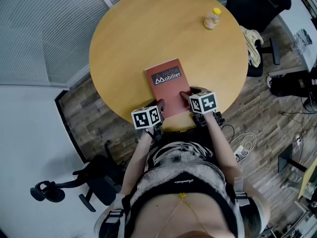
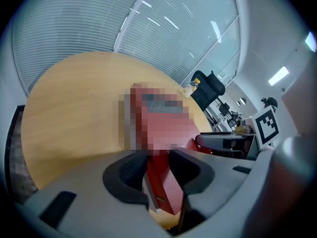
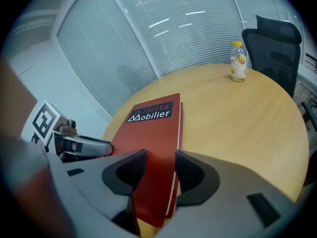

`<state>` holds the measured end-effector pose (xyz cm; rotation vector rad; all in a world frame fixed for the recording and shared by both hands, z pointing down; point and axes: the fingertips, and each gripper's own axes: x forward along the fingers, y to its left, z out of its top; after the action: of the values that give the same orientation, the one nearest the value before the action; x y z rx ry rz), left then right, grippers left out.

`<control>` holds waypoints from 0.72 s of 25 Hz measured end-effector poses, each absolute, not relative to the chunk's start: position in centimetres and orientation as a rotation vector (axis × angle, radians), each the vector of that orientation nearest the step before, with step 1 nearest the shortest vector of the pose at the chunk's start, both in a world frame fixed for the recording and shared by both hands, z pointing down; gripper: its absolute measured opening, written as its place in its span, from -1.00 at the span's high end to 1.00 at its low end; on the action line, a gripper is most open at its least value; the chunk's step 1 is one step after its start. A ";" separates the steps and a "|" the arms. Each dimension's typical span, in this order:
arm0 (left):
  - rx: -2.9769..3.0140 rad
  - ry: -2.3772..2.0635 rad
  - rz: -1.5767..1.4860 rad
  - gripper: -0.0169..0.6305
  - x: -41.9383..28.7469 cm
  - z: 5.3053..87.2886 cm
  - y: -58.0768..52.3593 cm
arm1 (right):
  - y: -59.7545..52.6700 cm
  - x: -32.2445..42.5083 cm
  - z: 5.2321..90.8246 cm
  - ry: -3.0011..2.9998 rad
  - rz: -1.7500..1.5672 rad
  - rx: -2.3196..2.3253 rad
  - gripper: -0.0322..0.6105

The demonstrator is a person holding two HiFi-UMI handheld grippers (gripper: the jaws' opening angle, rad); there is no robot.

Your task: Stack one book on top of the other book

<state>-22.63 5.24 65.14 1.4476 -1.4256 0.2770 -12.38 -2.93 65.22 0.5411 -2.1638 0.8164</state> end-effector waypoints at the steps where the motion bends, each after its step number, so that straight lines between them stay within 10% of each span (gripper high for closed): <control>1: 1.450 -1.427 0.282 0.51 -22.7 65.2 5.2 | -2.9 -12.4 65.2 -2.165 0.815 0.543 0.31; 18: 1.462 -1.422 0.279 0.51 -22.7 65.3 5.2 | -2.9 -12.4 65.4 -2.166 0.833 0.548 0.31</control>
<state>-22.65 5.22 65.31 1.4624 -1.4220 0.2791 -12.37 -2.92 65.40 0.5485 -2.1664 0.8333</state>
